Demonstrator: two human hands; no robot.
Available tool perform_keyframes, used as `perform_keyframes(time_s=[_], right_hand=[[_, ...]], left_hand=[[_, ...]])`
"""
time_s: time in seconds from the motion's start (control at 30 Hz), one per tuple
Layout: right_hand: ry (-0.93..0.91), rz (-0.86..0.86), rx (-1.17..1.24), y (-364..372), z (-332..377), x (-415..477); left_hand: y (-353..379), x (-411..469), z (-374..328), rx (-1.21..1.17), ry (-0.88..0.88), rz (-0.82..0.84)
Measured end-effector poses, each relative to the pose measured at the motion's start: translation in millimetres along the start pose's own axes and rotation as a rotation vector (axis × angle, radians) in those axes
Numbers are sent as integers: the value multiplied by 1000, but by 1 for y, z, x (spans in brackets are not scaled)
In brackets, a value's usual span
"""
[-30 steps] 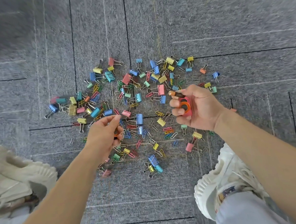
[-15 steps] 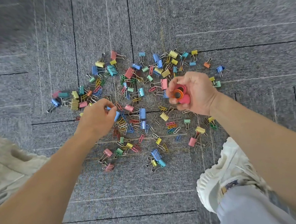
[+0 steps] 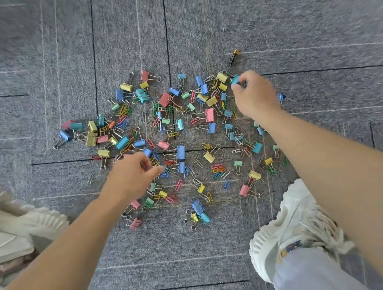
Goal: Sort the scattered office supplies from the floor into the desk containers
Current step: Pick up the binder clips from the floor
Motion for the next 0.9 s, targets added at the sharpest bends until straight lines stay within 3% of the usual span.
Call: perform_keyframes(time_s=[0.2,0.33,0.5,0.7,0.9], right_hand=[[-77,92,-289,0,28,34],[-15,208,-459,9,30,55],[1,186,-495,12,27,61],[254,-105,-176,-8,17,73],[277,-165,-273,2,28,77]], left_hand=[[1,9,-27,-490,-45,88],[-6,13,-33,-749,-105,97],[-18,10,-23,-794,-81,64],[-12,5,-2,-818,-141,59],[-10,3,-2,-837,-135,67]])
Point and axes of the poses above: each hand's wrist, its own x-axis towards the middle knuckle, its own y-axis out of the palm, z = x × y, the point moved 7 cm from there along x, towards the middle knuckle, and after that the axes turned 2 degrees about x, right-handed, at the moved point
